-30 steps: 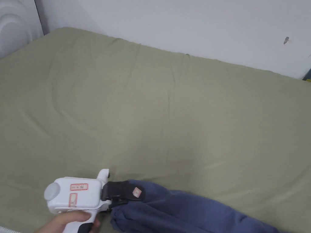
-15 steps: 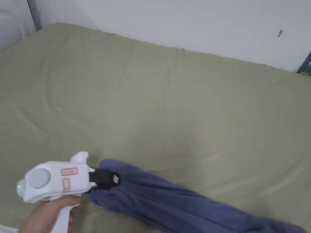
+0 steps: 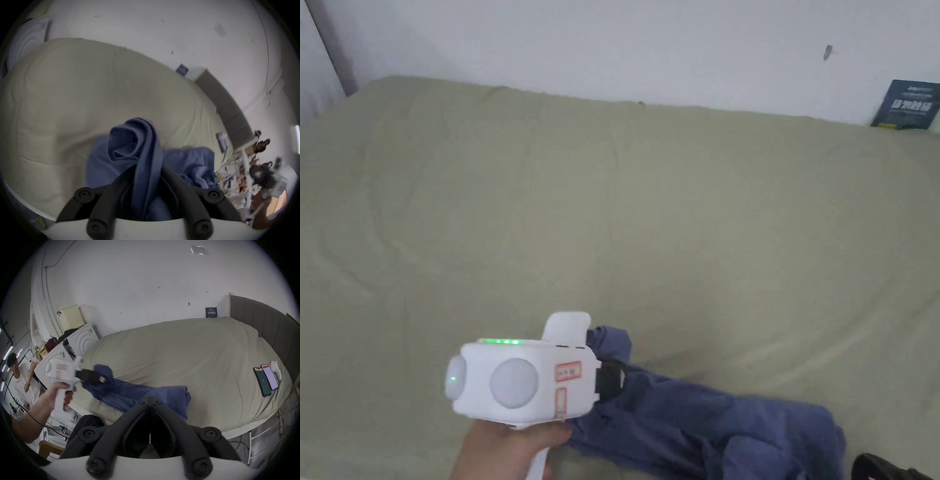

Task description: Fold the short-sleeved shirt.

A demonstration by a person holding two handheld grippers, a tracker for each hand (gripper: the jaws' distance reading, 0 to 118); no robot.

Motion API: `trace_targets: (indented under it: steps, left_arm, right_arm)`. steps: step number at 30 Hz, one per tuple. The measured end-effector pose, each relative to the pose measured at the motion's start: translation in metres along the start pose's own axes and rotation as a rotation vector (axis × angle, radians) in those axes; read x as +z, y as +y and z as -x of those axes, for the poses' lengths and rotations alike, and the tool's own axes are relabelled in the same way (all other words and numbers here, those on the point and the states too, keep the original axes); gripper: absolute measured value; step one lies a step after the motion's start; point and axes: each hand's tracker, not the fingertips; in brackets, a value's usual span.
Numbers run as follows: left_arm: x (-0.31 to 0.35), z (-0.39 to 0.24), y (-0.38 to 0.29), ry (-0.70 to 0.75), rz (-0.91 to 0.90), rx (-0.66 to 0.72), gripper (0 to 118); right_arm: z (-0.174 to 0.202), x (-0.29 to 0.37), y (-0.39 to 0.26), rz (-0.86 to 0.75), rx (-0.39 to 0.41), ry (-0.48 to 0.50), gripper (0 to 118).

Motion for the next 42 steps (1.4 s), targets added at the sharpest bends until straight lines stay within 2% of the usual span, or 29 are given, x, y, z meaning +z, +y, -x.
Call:
trace_targets:
  steps: [2, 3, 4, 5, 6, 8, 11, 14, 15, 16, 17, 18, 20, 24, 26, 30, 33, 38, 39, 40, 41, 42]
  left_arm:
    - [-0.025, 0.003, -0.004, 0.111, -0.010, -0.054, 6]
    - [-0.032, 0.006, -0.005, 0.121, -0.003, -0.049, 19]
    - [-0.034, 0.011, -0.003, 0.113, 0.020, -0.031, 49]
    - [-0.029, 0.013, -0.001, 0.097, 0.020, -0.013, 85]
    - [-0.014, 0.012, 0.000, 0.058, -0.013, -0.003, 107]
    - [0.028, 0.007, 0.008, -0.052, -0.134, -0.015, 108]
    - [0.083, 0.022, 0.018, -0.025, -0.296, -0.015, 113]
    - [0.098, 0.048, 0.027, 0.135, -0.367, 0.034, 112]
    - [0.090, 0.060, 0.028, 0.168, -0.320, 0.050, 105]
    - [0.077, 0.060, 0.027, 0.151, -0.238, 0.081, 82]
    - [0.062, 0.064, 0.022, 0.102, -0.185, 0.101, 43]
    - [0.045, 0.062, 0.017, 0.060, -0.152, 0.124, 9]
    - [0.001, 0.049, 0.006, 0.024, -0.056, 0.097, 10]
    - [-0.074, -0.004, -0.022, -0.154, 0.106, 0.030, 10]
    - [-0.096, -0.021, -0.032, -0.135, 0.130, 0.034, 10]
    - [-0.058, -0.016, -0.019, -0.112, 0.030, 0.039, 10]
    - [0.008, -0.003, -0.011, -0.083, -0.122, -0.057, 10]
    - [0.043, 0.025, -0.007, -0.013, -0.108, -0.039, 10]
    - [0.044, 0.029, -0.006, -0.014, -0.102, -0.042, 21]
    - [0.043, 0.032, -0.004, -0.014, -0.071, -0.057, 57]
    - [0.042, 0.037, -0.002, 0.008, -0.022, -0.068, 99]
    - [0.039, 0.042, -0.002, 0.029, 0.020, -0.082, 118]
  right_arm:
    - [-0.004, 0.007, -0.003, -0.015, -0.013, -0.003, 0]
    - [-0.006, 0.010, -0.005, -0.019, -0.019, -0.006, 0]
    - [-0.008, 0.012, -0.006, -0.023, -0.023, -0.009, 0]
    - [-0.011, 0.014, -0.006, -0.024, -0.024, -0.011, 0]
    - [-0.013, 0.014, -0.007, -0.023, -0.025, -0.014, 0]
    - [-0.018, 0.014, -0.009, -0.023, -0.030, -0.019, 0]
    - [-0.027, 0.010, -0.013, -0.016, -0.046, -0.025, 0]
    - [-0.031, 0.006, -0.015, -0.009, -0.072, -0.019, 0]
    - [-0.031, 0.005, -0.015, -0.010, -0.079, -0.015, 0]
    - [-0.031, 0.005, -0.016, -0.010, -0.084, -0.009, 0]
    - [-0.030, 0.004, -0.016, -0.009, -0.088, -0.005, 0]
    - [-0.030, 0.004, -0.016, -0.009, -0.089, -0.002, 0]
    - [-0.029, 0.003, -0.016, -0.008, -0.091, 0.002, 0]
    - [-0.029, 0.003, -0.015, -0.009, -0.097, -0.002, 0]
    - [-0.031, 0.004, -0.014, -0.009, -0.100, -0.007, 0]
    - [-0.033, 0.007, -0.010, -0.008, -0.092, -0.012, 0]
    - [-0.031, 0.005, -0.009, -0.008, -0.061, -0.014, 0]
    - [-0.029, -0.007, -0.012, 0.008, -0.060, 0.003, 0]
    - [-0.028, -0.007, -0.012, 0.007, -0.064, 0.009, 0]
    - [-0.026, -0.006, -0.012, 0.005, -0.072, 0.017, 0]
    - [-0.025, -0.005, -0.012, 0.005, -0.075, 0.022, 0]
    - [-0.023, -0.005, -0.012, 0.003, -0.074, 0.021, 0]
